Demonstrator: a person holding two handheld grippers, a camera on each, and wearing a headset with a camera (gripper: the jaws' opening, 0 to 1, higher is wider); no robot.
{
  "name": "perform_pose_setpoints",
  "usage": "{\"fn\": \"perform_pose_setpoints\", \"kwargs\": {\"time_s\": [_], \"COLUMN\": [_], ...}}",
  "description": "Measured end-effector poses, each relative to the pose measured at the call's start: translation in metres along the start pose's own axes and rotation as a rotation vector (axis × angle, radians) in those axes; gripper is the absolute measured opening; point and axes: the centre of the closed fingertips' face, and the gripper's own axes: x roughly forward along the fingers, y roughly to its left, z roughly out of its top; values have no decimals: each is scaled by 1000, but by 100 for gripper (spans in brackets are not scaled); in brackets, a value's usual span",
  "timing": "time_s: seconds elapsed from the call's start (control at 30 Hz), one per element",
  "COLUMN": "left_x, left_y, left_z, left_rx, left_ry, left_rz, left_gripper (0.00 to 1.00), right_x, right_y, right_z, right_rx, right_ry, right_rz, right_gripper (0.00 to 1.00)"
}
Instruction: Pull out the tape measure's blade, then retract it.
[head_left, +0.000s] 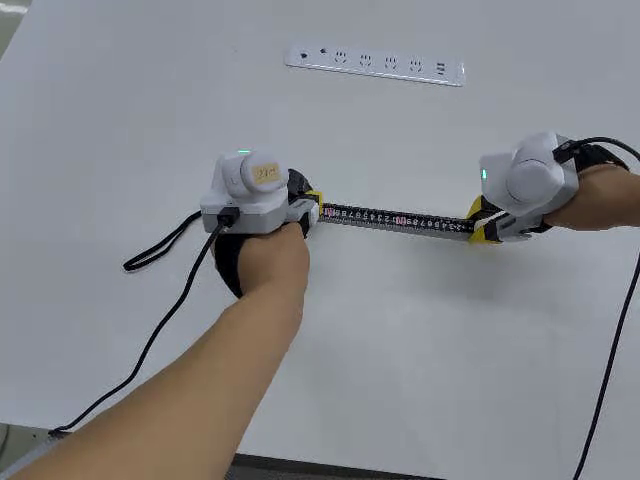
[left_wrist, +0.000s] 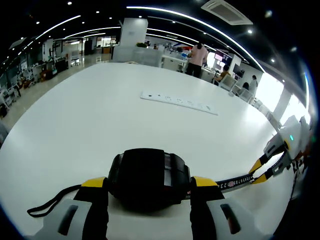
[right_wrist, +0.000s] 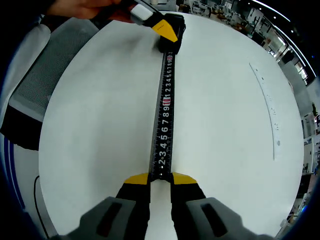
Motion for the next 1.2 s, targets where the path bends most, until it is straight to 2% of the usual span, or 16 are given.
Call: {"fn": "perform_pose_setpoints", "kwargs": {"time_s": [0.33,1.2], "left_x": [-1,-1], "left_y": [0,0], "left_z": [0,0], "left_rx": [7,25], "left_ry": [-18,-42], "left_rz": [-1,-9], "left_gripper": [62,61], "right_x": [0,2], "right_y": [0,-5], "right_z": [0,7], "right_rx": [-11,87], "right_ry": [8,15], "right_rz": [0,46], "right_gripper": [14,13]}}
